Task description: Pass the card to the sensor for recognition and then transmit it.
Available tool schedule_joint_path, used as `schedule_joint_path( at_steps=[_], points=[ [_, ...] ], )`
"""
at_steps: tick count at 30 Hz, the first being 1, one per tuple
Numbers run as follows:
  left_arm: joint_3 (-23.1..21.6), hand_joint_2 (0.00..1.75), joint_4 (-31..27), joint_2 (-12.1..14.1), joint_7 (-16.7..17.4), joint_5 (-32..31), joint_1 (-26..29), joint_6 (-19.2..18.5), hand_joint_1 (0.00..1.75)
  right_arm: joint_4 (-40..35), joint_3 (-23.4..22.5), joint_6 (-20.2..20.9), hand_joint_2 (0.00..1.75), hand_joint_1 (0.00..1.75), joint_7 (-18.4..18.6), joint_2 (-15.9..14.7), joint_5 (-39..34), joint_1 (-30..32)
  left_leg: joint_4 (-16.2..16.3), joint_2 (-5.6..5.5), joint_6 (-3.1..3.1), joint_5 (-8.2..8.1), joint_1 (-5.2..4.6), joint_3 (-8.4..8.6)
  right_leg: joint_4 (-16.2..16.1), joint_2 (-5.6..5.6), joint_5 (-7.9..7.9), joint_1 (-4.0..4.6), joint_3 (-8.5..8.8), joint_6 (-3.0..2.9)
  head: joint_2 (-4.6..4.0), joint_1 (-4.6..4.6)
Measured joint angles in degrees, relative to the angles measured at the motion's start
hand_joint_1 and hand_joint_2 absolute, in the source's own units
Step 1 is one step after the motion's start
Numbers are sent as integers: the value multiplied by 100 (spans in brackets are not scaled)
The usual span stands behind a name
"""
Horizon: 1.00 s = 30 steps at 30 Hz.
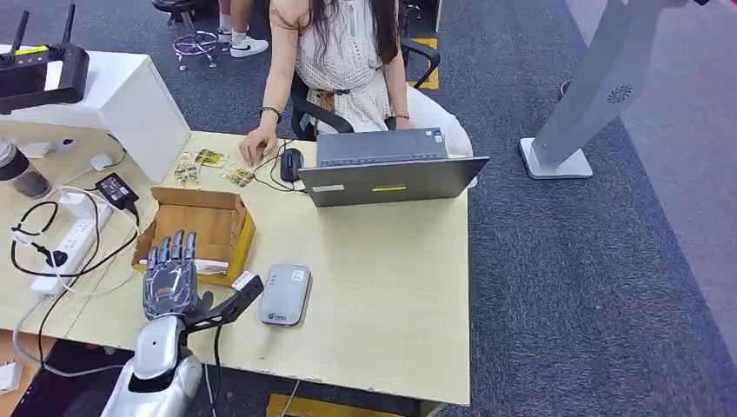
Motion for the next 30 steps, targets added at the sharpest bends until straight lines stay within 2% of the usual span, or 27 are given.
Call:
schedule_joint_path(
  at_steps=[6,30],
  points=[
    [2,175,13,-5,-118,0,12,-9,175,0,0,-9,175,0,0,0,2,1,0,0,0,0,0,0,0,0,0,0,0,0,0,0],
    [18,175,-33,-11,-221,4,46,-85,175,0,-83,-13,175,0,-2,0,26,1,0,-1,0,0,0,0,0,-1,0,0,1,0,0,0]
  ],
)
